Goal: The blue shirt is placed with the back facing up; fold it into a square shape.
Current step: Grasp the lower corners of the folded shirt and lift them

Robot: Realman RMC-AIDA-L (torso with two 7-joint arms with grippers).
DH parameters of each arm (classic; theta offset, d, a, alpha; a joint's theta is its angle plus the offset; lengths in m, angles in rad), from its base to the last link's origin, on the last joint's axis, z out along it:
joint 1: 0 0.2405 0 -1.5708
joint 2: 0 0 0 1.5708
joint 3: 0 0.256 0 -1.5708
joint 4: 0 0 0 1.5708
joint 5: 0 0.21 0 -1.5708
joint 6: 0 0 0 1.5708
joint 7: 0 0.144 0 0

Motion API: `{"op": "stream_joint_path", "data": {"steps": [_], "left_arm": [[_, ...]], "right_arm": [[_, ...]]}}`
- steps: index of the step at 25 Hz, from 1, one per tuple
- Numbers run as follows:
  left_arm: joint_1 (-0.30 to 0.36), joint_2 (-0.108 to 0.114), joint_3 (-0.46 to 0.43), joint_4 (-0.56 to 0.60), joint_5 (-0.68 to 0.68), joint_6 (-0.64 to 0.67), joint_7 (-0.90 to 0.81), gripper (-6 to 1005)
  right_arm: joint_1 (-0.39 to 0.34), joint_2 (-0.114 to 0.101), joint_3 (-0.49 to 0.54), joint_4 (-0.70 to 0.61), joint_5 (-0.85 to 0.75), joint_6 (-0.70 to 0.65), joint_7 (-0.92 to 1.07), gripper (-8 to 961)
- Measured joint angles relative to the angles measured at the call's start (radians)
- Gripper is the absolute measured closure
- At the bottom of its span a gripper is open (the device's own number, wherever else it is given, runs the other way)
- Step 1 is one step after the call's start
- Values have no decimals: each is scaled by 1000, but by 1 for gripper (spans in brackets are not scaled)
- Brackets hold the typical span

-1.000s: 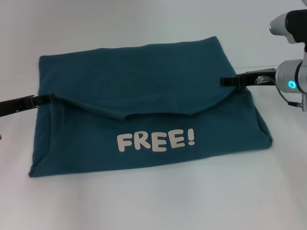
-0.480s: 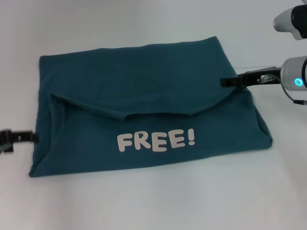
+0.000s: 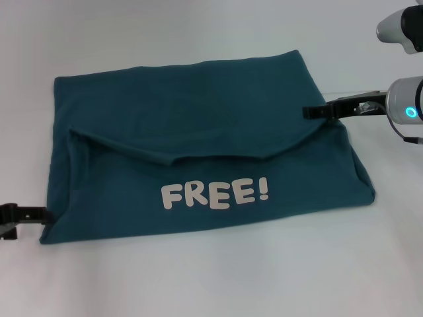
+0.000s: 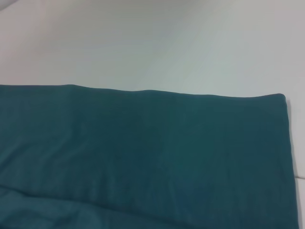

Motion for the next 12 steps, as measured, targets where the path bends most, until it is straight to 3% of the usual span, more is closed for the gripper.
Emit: {"op": "stream_joint_path", "data": {"steps": [12], "left_arm": [[-18,-4,66,-23,9,14,-17,105]], "right_arm": [[-1,2,1,0,0,-2,0,26]]}}
